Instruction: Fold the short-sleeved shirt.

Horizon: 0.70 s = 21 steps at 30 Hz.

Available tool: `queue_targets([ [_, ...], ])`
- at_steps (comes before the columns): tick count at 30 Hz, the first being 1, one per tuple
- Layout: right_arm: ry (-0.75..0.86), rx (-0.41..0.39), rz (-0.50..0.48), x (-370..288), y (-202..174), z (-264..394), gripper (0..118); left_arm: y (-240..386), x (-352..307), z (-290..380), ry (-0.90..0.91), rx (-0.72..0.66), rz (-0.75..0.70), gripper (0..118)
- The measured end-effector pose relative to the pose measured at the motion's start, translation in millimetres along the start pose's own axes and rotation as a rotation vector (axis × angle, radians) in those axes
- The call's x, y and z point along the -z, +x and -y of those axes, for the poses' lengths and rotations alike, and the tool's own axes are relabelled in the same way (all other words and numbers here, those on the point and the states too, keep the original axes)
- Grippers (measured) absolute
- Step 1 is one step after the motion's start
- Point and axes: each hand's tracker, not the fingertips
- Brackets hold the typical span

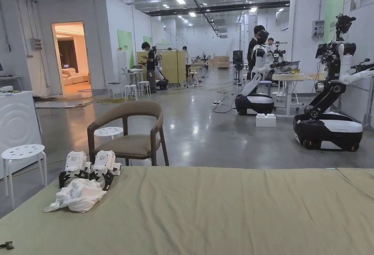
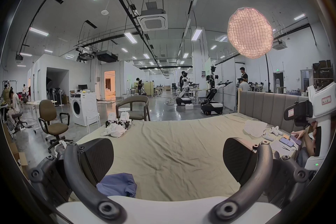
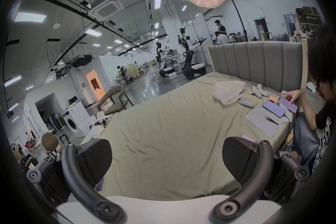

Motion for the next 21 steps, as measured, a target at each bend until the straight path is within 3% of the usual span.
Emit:
queue_targets([
  [3, 0.045, -0.057, -0.104, -1, 0, 6, 118, 1, 0, 0, -0.004, 0.0, 0.004, 118],
  [6, 0.144, -0.191, -0.262, -2, 9, 13, 118, 2, 0, 0, -0.001, 0.012, 0.008, 118],
  [9, 0.187, -0.265, -0.209, -11, 3, 16, 118, 1, -2, -1, -0.001, 0.021, 0.006, 118],
  [11, 0.181, -0.298, -0.227, -12, 0, 17, 118, 1, -1, 0, 0.0, 0.013, -0.001, 118],
  [21, 0.211, -0.314, -0.336, -18, -8, 12, 118, 1, 0, -3, 0.001, 0.01, 0.002, 118],
])
